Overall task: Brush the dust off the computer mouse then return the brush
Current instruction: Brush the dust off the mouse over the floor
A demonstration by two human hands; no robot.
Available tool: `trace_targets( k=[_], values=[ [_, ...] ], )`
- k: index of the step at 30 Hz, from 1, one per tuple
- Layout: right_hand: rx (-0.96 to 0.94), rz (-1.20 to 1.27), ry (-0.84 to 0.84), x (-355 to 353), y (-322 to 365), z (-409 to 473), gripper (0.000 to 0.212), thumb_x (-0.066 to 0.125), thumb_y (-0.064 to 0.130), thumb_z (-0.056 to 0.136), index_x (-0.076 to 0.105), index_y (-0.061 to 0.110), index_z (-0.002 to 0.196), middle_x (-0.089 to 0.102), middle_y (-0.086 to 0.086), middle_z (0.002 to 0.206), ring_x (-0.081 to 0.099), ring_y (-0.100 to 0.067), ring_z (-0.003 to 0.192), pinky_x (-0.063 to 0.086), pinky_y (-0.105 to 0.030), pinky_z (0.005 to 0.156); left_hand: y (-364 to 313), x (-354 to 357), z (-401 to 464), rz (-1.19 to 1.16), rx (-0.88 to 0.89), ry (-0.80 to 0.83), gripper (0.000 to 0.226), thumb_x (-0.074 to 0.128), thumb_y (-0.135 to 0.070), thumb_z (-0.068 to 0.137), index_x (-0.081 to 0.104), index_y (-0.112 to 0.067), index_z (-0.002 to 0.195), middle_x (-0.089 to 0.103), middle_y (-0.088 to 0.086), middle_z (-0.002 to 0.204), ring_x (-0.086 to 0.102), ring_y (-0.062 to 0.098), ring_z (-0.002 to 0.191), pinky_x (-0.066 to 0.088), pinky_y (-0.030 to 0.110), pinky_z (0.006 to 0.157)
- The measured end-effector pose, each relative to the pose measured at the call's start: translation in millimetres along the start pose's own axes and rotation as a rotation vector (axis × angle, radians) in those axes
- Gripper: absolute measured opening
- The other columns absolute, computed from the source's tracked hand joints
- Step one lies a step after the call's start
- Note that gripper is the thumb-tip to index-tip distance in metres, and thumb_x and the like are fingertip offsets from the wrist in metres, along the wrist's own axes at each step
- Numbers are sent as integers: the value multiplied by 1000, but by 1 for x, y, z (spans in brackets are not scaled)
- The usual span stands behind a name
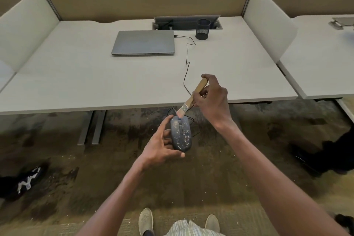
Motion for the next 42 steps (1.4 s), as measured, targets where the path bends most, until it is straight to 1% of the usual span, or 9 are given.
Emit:
trace_targets(
  k=[4, 9, 12, 17, 23, 29, 37, 39, 42],
  values=[
    [-8, -30, 5, 8, 2, 2, 52, 69, 6, 91, 49, 7, 138, 73, -12, 86, 75, -22, 71, 65, -39, 67, -1, -6, 2, -5, -1, -13, 129, 95, -1, 56, 25, -45, 154, 65, -2, 131, 70, 15, 114, 60, 35, 88],
    [-5, -35, 22, 13, 3, 8, 54, 69, 6, 91, 47, 7, 141, 72, -10, 88, 76, -21, 72, 65, -37, 68, -5, -14, 4, 23, 0, -23, 130, 96, -10, 53, 23, -44, 155, 63, 2, 136, 67, 19, 120, 56, 48, 100],
    [-13, -52, 22, 15, 4, 11, 55, 70, 7, 91, 47, 7, 141, 71, -7, 86, 75, -20, 71, 65, -35, 67, -6, -18, 5, 33, -3, -30, 130, 97, -14, 52, 23, -46, 154, 61, 4, 138, 66, 22, 121, 54, 52, 101],
    [-17, -76, 45, 20, 6, 16, 56, 70, 5, 90, 46, 7, 141, 69, -8, 83, 74, -22, 71, 65, -37, 68, -6, -24, 5, 40, 1, -32, 129, 97, -13, 53, 24, -48, 153, 60, 5, 140, 66, 21, 121, 54, 53, 100],
    [-81, -173, -8, 15, 15, 18, 55, 68, 4, 91, 45, 5, 141, 70, -11, 81, 72, -25, 70, 63, -40, 69, -7, -27, 5, 26, -5, -42, 129, 97, -11, 54, 23, -46, 154, 60, 4, 139, 66, 21, 121, 54, 52, 102],
    [-113, -120, -6, 21, 26, 18, 54, 70, 7, 91, 48, 4, 140, 66, -3, 77, 70, -17, 66, 61, -25, 65, -9, -25, 6, 11, -10, -36, 129, 96, -4, 57, 23, -43, 155, 63, 4, 136, 68, 19, 118, 56, 49, 99],
    [-64, -207, 26, 13, 11, 16, 55, 66, 3, 92, 44, 4, 143, 70, -14, 83, 72, -29, 73, 62, -44, 72, -6, -26, 4, 14, -25, -61, 130, 98, -16, 51, 24, -49, 153, 60, 4, 139, 66, 22, 121, 54, 53, 102],
    [-60, -186, 16, 8, 11, 16, 56, 66, 4, 93, 43, 4, 144, 70, -13, 84, 73, -28, 74, 63, -42, 72, -7, -26, 5, 15, -29, -62, 131, 99, -18, 50, 23, -49, 153, 59, 5, 140, 66, 22, 121, 54, 52, 102],
    [-81, -116, -21, 3, 18, 16, 56, 68, 7, 93, 45, 6, 143, 68, -4, 83, 72, -20, 72, 62, -25, 70, -11, -24, 6, 16, -31, -57, 133, 98, -16, 50, 21, -45, 155, 59, 5, 140, 66, 22, 121, 54, 51, 102]
  ],
)
Point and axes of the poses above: each hand's wrist, its own z-axis towards the middle knuckle, its own x-axis out of the palm, y = z × x, the point moved 9 cm from there along z, towards the middle knuckle
